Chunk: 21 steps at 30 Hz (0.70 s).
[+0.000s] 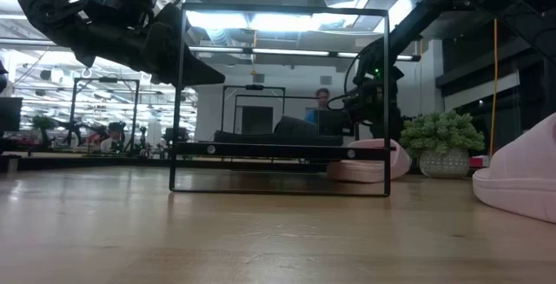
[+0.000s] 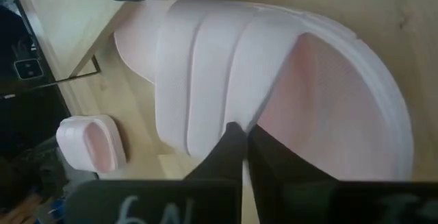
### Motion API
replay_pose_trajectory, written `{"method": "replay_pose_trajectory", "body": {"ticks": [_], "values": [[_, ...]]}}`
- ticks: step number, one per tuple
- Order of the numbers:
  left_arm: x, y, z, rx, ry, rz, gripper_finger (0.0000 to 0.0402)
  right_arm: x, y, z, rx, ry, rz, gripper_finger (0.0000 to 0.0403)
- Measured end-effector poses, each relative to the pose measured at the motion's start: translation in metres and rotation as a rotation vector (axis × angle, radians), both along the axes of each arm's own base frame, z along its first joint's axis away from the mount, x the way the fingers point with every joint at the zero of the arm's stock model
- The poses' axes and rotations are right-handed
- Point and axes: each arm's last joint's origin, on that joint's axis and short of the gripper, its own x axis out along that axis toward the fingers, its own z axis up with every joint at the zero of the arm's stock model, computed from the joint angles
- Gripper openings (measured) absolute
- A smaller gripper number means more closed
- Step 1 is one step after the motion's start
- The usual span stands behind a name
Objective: Pick and place slides into the shelf
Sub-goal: Put the top pink slide on the shelf
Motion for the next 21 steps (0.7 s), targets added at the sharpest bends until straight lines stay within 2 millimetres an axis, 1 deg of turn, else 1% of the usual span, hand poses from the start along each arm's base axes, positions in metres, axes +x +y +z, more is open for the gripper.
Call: {"method": "replay_pose_trajectory", "body": {"ticks": [3, 10, 21], "values": [[0.0000, 0.0000, 0.0000, 0.000, 0.000, 0.000, 0.0000, -0.0004, -0.0001, -0.0001, -0.003, 0.010, 0.000, 0.0011], [0.0000, 0.0000, 0.0000, 0.000, 0.000, 0.000, 0.0000, -0.0040, -0.0023, -0.0019, -0.079, 0.125, 0.023, 0.0006], [0.0000, 0.0000, 0.0000, 0.000, 0.000, 0.000, 0.0000, -0.0033, -0.0044, -0.0030, -0.123, 0.131, 0.046, 0.0003]]}}
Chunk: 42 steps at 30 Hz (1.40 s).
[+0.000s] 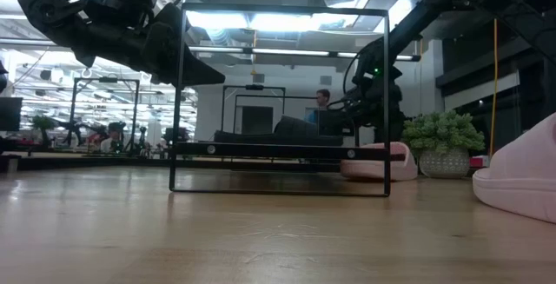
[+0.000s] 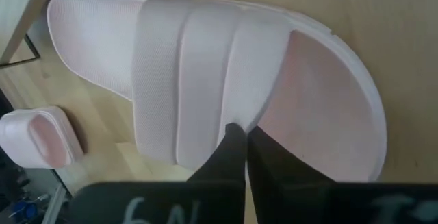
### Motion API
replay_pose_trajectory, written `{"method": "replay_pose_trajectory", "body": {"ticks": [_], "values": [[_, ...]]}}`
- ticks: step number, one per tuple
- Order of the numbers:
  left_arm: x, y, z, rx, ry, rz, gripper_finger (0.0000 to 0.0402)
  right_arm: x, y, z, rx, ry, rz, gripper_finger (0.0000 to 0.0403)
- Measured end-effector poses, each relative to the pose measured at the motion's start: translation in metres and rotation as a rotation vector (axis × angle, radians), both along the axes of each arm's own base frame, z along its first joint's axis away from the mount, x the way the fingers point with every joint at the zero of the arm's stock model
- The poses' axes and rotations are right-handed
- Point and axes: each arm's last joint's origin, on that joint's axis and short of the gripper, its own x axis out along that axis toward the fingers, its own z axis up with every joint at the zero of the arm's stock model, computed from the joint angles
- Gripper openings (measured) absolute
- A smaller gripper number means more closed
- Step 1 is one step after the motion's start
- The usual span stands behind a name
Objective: Pick and place slides into the shelf
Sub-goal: Put the top pink slide on the shelf
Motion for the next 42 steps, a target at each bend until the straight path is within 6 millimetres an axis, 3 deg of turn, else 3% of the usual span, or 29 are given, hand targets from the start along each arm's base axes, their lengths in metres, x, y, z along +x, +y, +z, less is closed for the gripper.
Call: {"method": "replay_pose_trajectory", "body": {"ticks": [9, 15, 24, 32, 42], "values": [[0.000, 0.000, 0.000, 0.000, 0.000, 0.000, 0.0000, 0.001, -0.001, 0.005, -0.029, 0.016, 0.068, 0.0003], [0.000, 0.000, 0.000, 0.000, 0.000, 0.000, 0.0000, 0.013, -0.004, 0.024, -0.127, 0.023, 0.139, 0.0003], [0.000, 0.000, 0.000, 0.003, 0.005, -0.001, 0.0000, 0.032, 0.007, 0.046, -0.139, -0.002, 0.226, 0.0001], [0.000, 0.000, 0.000, 0.003, 0.005, -0.002, 0.0000, 0.041, 0.018, 0.063, -0.126, 0.025, 0.243, 0.0001], [0.000, 0.000, 0.000, 0.025, 0.009, -0.007, 0.0000, 0.056, 0.019, 0.090, -0.251, 0.013, 0.237, 0.0001]]}}
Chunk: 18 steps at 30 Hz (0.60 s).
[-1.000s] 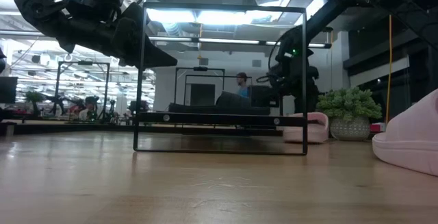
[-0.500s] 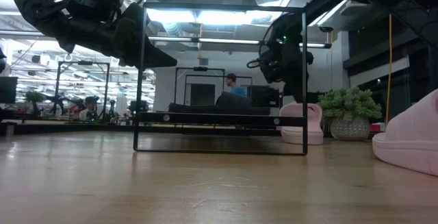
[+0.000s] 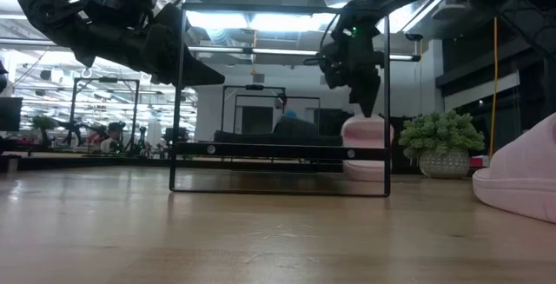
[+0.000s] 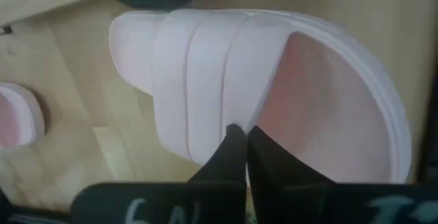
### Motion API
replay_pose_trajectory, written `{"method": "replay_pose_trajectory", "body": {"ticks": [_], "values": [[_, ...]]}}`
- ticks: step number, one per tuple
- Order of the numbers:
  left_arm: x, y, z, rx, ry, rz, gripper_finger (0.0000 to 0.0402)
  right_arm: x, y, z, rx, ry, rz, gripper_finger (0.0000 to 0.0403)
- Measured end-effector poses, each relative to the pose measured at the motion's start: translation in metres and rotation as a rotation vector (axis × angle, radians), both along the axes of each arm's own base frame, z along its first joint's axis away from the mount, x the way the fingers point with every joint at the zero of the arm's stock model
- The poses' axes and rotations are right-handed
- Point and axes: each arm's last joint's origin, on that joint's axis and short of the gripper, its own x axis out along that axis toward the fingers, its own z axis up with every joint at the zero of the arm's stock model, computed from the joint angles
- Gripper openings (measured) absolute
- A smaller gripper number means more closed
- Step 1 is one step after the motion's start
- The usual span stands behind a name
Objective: Pick and place slides into the shelf
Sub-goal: Put the top pink slide on the shelf
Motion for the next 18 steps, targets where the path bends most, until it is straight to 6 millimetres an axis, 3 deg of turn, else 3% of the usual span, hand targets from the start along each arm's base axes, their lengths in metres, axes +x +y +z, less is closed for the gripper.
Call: {"method": "replay_pose_trajectory", "body": {"ticks": [18], "values": [[0.0000, 0.0000, 0.0000, -0.001, 0.000, 0.000, 0.0000, 0.0019, -0.0007, 0.0064, -0.071, 0.039, -0.034, 0.0001]]}}
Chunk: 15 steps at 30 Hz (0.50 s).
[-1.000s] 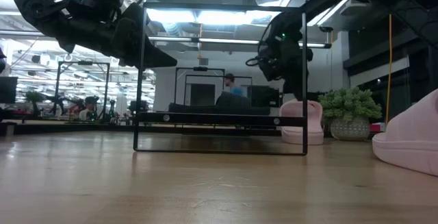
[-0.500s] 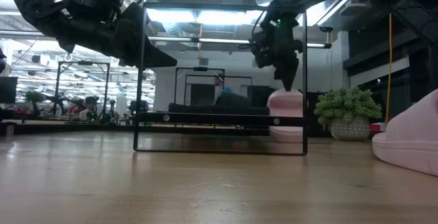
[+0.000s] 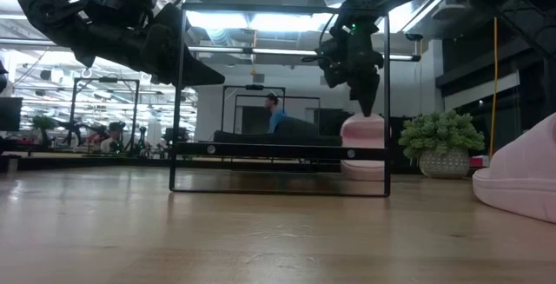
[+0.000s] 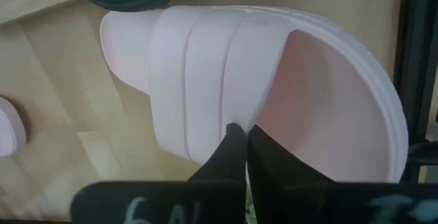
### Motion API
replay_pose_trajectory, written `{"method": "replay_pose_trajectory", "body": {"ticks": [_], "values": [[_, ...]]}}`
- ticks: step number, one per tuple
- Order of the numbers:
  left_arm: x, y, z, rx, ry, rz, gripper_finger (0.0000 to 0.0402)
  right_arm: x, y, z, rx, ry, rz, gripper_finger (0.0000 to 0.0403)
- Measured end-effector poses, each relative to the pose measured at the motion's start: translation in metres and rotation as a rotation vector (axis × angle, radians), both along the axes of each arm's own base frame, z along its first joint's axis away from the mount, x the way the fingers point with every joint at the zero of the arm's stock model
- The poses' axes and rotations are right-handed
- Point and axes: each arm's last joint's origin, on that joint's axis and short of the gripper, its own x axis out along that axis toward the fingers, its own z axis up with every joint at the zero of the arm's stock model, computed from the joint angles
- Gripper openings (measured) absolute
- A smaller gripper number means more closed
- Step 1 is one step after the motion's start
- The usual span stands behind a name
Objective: Pick and place slides into the shelf
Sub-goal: Put the top pink slide on the shelf
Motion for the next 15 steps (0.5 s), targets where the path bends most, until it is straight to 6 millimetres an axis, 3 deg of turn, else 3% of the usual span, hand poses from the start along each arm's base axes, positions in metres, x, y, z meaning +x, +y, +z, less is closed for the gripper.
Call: {"method": "replay_pose_trajectory", "body": {"ticks": [15], "values": [[0.0000, 0.0000, 0.0000, -0.006, -0.001, 0.001, 0.0000, -0.0020, -0.0022, 0.0002, 0.003, 0.001, -0.040, 0.0001]]}}
